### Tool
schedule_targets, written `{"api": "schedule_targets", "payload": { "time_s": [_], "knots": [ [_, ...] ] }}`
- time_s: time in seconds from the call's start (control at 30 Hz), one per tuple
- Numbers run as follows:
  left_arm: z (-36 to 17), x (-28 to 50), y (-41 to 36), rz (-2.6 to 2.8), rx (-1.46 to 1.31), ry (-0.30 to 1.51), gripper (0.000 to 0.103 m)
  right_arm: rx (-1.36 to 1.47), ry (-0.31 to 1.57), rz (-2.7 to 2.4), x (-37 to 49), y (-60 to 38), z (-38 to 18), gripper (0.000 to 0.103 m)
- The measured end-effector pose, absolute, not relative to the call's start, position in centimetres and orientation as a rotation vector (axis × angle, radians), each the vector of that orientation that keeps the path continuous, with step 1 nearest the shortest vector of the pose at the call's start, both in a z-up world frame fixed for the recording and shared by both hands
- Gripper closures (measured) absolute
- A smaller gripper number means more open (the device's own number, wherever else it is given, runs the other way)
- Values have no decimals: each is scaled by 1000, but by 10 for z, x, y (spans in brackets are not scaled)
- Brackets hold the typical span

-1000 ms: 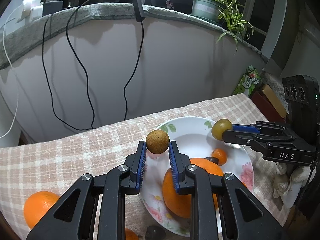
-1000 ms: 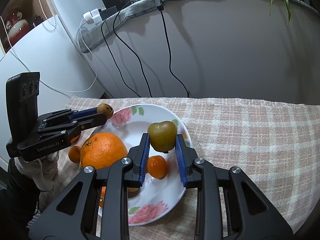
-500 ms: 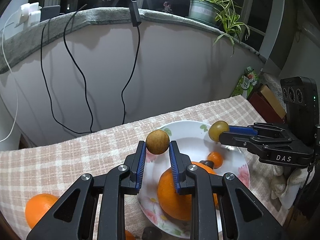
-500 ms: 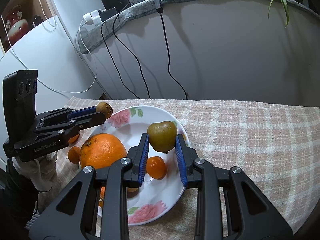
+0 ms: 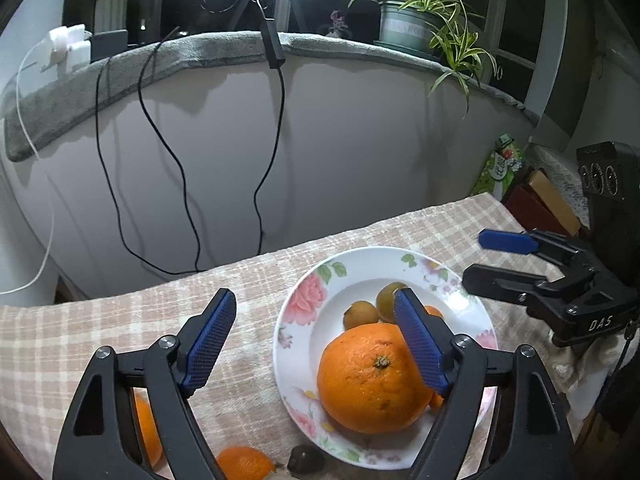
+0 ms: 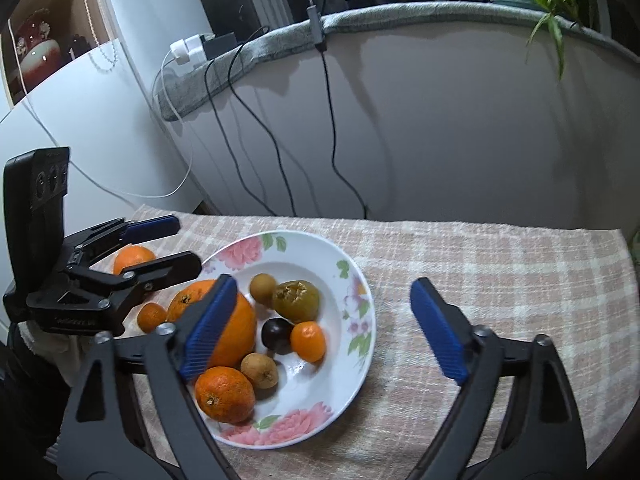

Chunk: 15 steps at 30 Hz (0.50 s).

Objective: Organize fruits
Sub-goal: 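Open both grippers over the plate to release the two fruits, then withdraw both grippers from the plate toward the remaining tangerine and dark plum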

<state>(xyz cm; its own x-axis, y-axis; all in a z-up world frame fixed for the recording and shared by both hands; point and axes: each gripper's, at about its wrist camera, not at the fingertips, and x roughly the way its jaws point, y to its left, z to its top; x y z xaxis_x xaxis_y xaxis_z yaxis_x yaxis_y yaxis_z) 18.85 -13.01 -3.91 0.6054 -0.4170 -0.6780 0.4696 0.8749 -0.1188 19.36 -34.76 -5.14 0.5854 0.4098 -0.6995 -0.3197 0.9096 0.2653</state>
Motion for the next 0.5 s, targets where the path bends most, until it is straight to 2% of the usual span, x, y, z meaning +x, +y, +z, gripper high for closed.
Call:
{"api": "schedule_targets", "payload": {
  "time_s": [0.5],
  "knots": [
    [-29, 168, -124, -473, 95, 733, 21, 76, 797, 382, 182, -344, -37, 4]
  ]
}}
